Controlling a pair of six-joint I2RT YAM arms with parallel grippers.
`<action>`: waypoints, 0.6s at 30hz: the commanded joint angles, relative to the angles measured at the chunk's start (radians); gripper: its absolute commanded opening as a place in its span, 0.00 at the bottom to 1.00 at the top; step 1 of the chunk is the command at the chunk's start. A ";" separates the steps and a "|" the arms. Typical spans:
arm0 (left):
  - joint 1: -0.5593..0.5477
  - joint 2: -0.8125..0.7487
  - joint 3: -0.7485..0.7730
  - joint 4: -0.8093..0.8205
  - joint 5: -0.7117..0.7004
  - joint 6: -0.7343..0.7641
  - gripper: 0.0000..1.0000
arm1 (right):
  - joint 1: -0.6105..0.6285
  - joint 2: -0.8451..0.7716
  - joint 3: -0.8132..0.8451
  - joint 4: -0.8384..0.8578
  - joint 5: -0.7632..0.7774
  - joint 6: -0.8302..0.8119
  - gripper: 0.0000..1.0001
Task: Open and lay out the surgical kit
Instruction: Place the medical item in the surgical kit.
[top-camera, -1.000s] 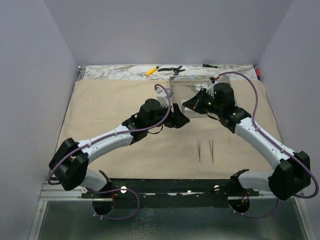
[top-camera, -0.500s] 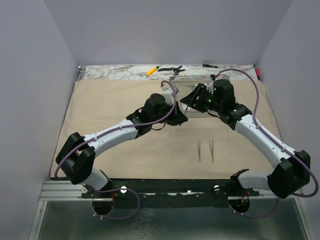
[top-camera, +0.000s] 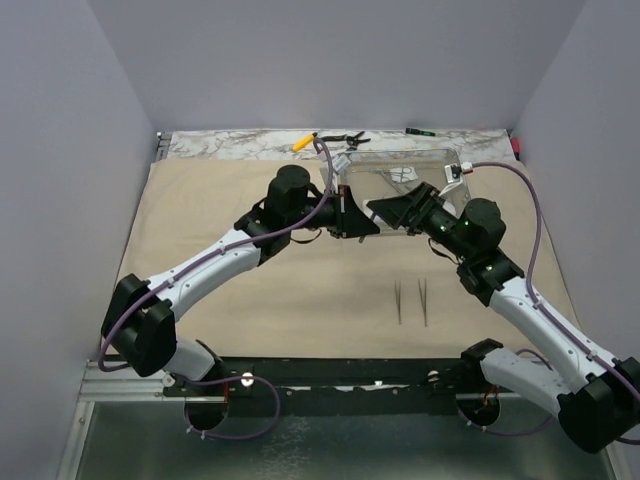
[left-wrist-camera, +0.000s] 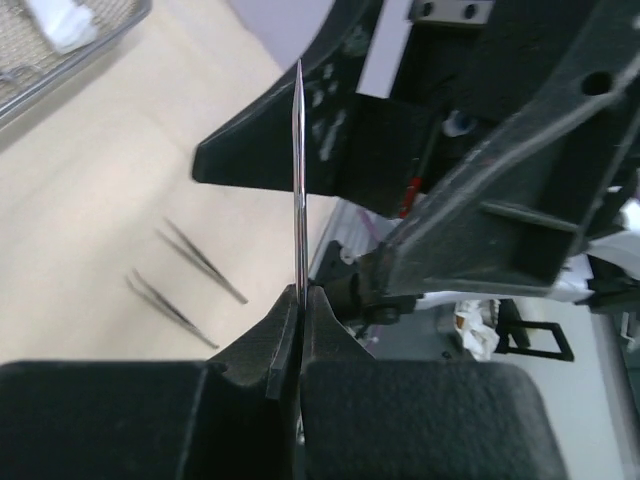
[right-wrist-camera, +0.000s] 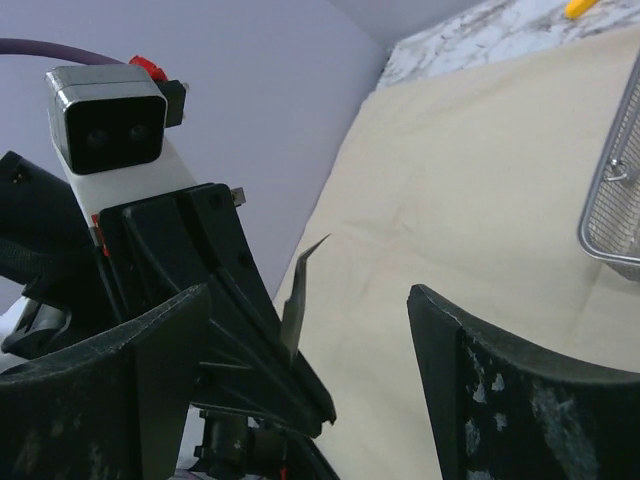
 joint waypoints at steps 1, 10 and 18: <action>0.017 -0.049 0.066 0.100 0.171 -0.103 0.00 | 0.003 -0.041 0.001 0.170 -0.035 0.015 0.84; 0.049 -0.046 0.116 0.170 0.275 -0.193 0.00 | 0.003 0.002 0.053 0.314 -0.157 0.080 0.60; 0.081 -0.039 0.156 0.193 0.318 -0.236 0.00 | 0.003 0.059 0.099 0.341 -0.212 0.077 0.34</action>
